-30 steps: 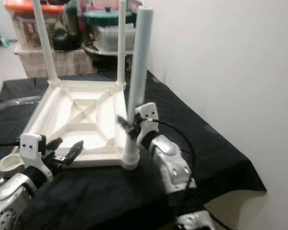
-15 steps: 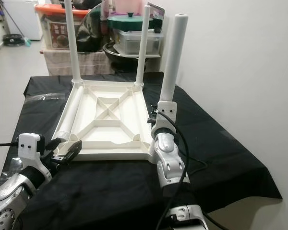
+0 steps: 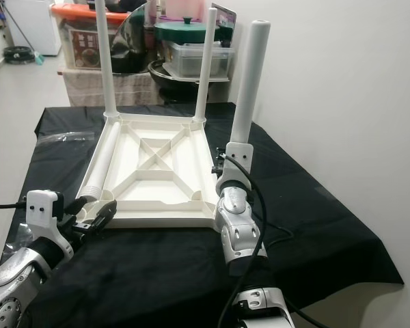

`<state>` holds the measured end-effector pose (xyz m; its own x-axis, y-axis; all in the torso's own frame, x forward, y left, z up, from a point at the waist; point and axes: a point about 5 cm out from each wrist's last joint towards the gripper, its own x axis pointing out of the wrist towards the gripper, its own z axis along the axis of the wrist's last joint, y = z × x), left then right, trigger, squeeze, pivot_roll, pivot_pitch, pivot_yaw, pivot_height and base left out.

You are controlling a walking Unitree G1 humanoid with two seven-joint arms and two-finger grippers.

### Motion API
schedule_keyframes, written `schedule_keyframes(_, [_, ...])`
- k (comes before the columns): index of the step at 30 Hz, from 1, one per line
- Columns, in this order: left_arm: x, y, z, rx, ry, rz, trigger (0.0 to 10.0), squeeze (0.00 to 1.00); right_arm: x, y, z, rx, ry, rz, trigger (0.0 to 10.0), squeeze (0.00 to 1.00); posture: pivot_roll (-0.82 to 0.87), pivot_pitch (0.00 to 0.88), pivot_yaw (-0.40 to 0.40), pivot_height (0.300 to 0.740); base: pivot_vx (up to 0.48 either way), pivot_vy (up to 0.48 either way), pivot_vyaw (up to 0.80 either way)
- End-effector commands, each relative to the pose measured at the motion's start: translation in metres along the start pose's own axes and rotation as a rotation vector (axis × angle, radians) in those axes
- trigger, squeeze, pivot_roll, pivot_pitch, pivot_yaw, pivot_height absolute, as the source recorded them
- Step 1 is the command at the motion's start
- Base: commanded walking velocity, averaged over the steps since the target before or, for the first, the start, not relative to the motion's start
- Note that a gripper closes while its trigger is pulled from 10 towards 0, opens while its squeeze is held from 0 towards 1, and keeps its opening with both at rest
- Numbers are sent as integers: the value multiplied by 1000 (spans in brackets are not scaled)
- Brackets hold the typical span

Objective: Building children table

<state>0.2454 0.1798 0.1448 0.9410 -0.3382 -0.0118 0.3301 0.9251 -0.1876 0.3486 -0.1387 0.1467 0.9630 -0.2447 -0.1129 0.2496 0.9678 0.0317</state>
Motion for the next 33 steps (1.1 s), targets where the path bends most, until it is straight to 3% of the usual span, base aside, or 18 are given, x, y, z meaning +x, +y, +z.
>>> schedule_keyframes(1, [0, 2, -4, 12, 26, 4, 10000, 0, -6, -23, -57, 29, 266, -110, 10000, 0, 105, 0, -77, 740, 0, 0, 0])
schedule_keyframes(17, [1, 3, -4, 16, 27, 2, 10000, 0, -14, -27, -60, 45, 264, -126, 10000, 0, 101, 0, -70, 740, 0, 0, 0])
schedule_keyframes(33, [1, 4, -4, 22, 29, -2, 10000, 0, -12, -20, -46, 42, 196, -91, 10000, 0, 106, 0, -67, 740, 0, 0, 0])
